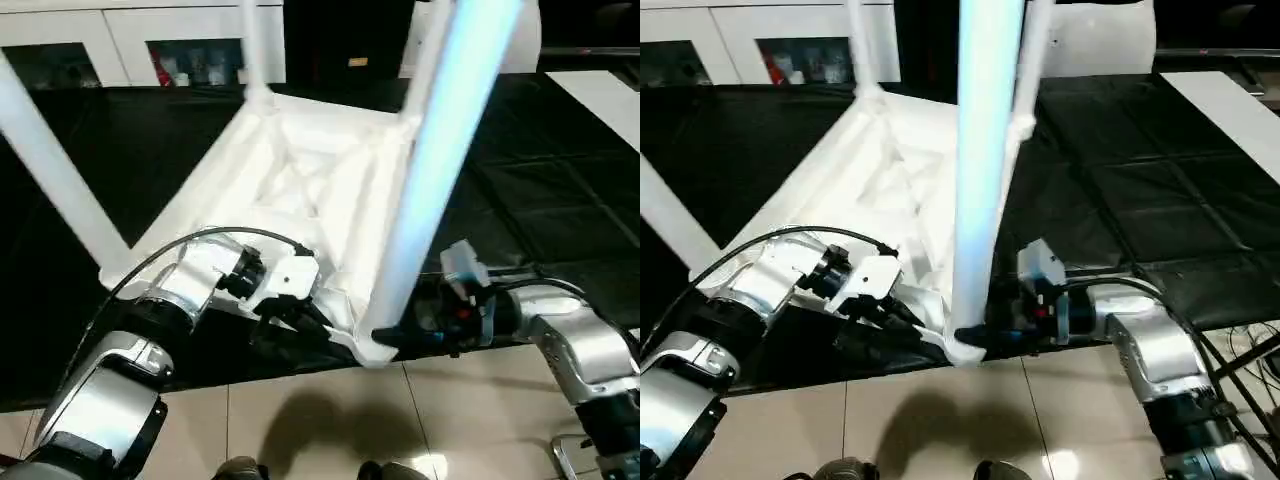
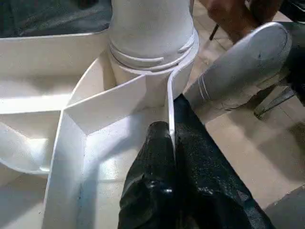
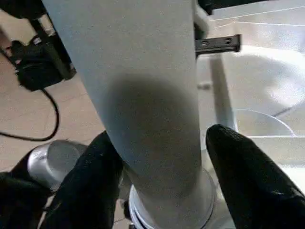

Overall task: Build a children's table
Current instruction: Rotate leg to tighten

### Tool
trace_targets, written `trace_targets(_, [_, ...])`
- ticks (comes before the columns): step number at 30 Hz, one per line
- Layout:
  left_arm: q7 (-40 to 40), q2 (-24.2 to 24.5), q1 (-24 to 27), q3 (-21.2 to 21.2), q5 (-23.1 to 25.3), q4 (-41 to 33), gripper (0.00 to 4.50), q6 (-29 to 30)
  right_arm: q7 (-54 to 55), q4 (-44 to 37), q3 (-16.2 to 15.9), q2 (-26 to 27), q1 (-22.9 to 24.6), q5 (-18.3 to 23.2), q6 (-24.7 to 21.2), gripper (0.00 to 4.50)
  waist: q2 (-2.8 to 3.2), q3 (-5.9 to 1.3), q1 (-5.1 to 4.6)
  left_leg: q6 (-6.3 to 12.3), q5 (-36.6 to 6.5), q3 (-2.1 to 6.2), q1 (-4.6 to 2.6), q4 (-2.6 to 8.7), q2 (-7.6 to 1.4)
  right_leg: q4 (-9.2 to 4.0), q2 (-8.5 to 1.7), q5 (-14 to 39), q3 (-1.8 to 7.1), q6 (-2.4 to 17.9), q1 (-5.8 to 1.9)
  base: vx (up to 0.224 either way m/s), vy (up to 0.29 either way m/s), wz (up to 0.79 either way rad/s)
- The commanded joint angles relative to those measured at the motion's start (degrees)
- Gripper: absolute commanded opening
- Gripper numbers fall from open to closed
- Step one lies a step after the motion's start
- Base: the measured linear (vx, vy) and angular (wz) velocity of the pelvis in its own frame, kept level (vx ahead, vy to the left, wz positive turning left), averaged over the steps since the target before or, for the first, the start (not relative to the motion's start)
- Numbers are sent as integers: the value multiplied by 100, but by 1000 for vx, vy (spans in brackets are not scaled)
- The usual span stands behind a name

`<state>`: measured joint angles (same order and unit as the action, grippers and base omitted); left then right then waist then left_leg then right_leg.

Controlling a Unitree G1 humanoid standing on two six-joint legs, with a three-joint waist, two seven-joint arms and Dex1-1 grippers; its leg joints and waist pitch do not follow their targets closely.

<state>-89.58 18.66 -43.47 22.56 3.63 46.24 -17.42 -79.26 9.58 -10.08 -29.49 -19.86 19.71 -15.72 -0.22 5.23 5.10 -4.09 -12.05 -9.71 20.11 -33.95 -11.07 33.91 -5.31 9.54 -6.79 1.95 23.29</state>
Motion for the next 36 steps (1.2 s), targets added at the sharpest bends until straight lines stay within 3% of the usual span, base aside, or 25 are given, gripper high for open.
trace_targets(1, [-291,-89,-120,299,89,-31,0,-165,-61,13,-20,-86,-66,0,-15,255,-81,-450,-44,775,-209,9,16,345,-262,-317,-391,941,381,1322,-375,0,0,0])
trace_targets(6, [-292,-107,-177,396,54,85,0,-276,-307,113,-128,-126,-177,31,-89,214,-85,-442,-36,720,-289,6,7,350,-252,-344,-385,1142,378,1252,-370,0,0,0])
trace_targets(11, [-292,-114,-225,392,78,176,0,-327,-432,163,-189,-141,-245,52,-129,205,-110,-436,-40,721,-274,2,15,348,-249,-345,-380,1141,376,1238,-372,0,0,0])
trace_targets(16, [-292,-125,-265,338,99,292,0,-365,-443,126,-204,-134,-249,92,-202,204,-99,-435,-36,725,-250,5,15,347,-248,-344,-380,1146,375,1222,-371,0,0,0])
trace_targets(21, [10,-204,-262,130,2,336,0,35,185,-131,-8,92,-81,245,-609,204,-94,-420,-35,688,-269,8,15,358,-249,-360,-373,1230,375,1187,-369,0,0,0])
trace_targets(24, [566,-310,-314,-36,7,377,0,385,913,-341,39,331,119,83,-728,204,-94,-385,-41,528,-469,9,-3,386,-241,-423,-382,1679,372,1040,-351,0,0,0])
trace_targets(25, [869,-380,-342,-106,23,408,0,591,1265,-353,35,473,179,-67,-721,204,-83,-365,-71,430,-669,9,-14,396,-223,-471,-382,2068,365,929,-331,0,0,0])
trace_targets(27, [1378,-508,-392,-228,43,477,0,861,1861,-376,45,735,260,-279,-784,204,-117,-349,-108,341,-804,19,-9,410,-199,-522,-375,2457,354,769,-331,0,0,0])
trace_targets(28, [1762,-664,-402,-366,-17,502,0,1108,2569,-414,136,1152,305,-364,-1000,203,-89,-316,-136,279,-878,22,-13,420,-188,-554,-366,2674,352,693,-302,0,0,0])
trace_targets(30, [2092,-808,-378,-452,-24,434,0,1356,3052,-456,200,1477,316,-386,-1159,200,-116,-306,-274,130,-1059,74,32,443,-150,-611,-370,3210,302,431,-340,0,0,0])
trace_targets(32, [2648,-1021,-366,-561,26,331,0,1735,3766,-460,226,1925,273,-556,-1265,198,-88,-290,-362,139,-1195,87,20,436,-139,-664,-368,3352,282,355,-311,0,0,0])
trace_targets(34, [2765,-1069,-366,-590,31,306,0,1834,3942,-455,240,2031,260,-590,-1286,198,-91,-301,-432,159,-1221,93,22,440,-133,-692,-366,3343,267,339,-309,0,0,0])
trace_targets(36, [3383,-1287,-393,-719,70,260,0,2140,4740,-229,379,2500,90,-730,-1277,198,-63,-302,-503,211,-1214,87,21,452,-155,-679,-356,3112,285,445,-284,0,0,0])
